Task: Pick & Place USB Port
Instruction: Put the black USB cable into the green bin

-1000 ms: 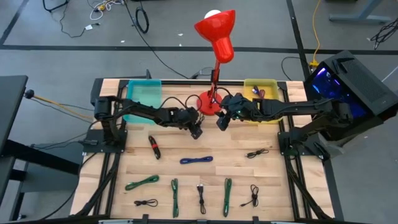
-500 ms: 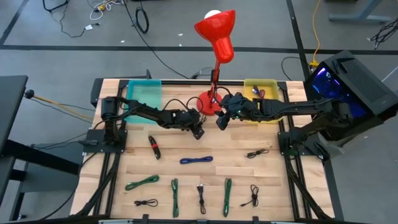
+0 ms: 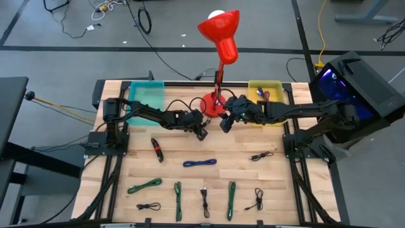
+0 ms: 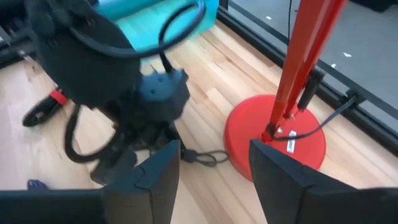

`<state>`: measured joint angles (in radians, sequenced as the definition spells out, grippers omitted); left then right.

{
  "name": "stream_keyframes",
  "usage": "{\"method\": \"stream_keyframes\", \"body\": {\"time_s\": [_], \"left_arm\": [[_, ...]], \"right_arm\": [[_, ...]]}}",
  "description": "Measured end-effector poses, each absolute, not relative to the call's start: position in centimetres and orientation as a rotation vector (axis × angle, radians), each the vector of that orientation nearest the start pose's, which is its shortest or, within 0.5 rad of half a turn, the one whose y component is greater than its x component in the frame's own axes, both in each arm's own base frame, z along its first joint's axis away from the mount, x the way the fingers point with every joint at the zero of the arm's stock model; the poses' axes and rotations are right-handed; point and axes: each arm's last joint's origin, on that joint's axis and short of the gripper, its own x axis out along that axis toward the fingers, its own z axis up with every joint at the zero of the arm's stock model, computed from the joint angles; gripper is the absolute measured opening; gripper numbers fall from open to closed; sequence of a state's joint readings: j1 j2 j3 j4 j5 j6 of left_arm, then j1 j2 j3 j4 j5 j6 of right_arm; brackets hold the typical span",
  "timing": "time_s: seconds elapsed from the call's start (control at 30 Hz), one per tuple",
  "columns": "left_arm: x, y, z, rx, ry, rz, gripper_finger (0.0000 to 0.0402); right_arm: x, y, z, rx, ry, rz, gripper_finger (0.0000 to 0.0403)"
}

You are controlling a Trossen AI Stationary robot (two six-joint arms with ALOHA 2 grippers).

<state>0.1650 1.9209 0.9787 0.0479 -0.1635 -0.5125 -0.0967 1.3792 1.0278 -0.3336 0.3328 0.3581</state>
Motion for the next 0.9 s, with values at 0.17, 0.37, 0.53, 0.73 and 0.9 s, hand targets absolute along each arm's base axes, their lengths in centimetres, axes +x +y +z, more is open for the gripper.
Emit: {"method": "stream_keyframes", "body": {"time_s": [0.17, 0.37, 0.53, 0.73, 0.9], "left_arm": [[34.6, 5.9, 13.3, -0.42, 0.844, 0.573, 0.0024], [31.6, 5.1, 17.2, -0.306, 0.917, 0.703, 0.0024], [27.6, 4.3, 20.4, -0.23, 0.998, 0.889, 0.0024], [21.0, 3.9, 24.4, -0.202, 1.021, 1.184, 0.0024], [16.3, 4.4, 26.1, -0.316, 0.87, 1.355, 0.0024]], "right_arm": [[28.6, -3.7, 25.4, 0.299, 0.642, -0.554, 0.0191], [27.9, -3.7, 23.2, 0.345, 0.678, -0.584, 0.0191], [27.5, -3.6, 22.1, 0.37, 0.681, -0.595, 0.0191], [27.6, -3.6, 22.1, 0.393, 0.664, -0.587, 0.0191], [27.8, -3.6, 22.3, 0.393, 0.634, -0.578, 0.0191]]}}
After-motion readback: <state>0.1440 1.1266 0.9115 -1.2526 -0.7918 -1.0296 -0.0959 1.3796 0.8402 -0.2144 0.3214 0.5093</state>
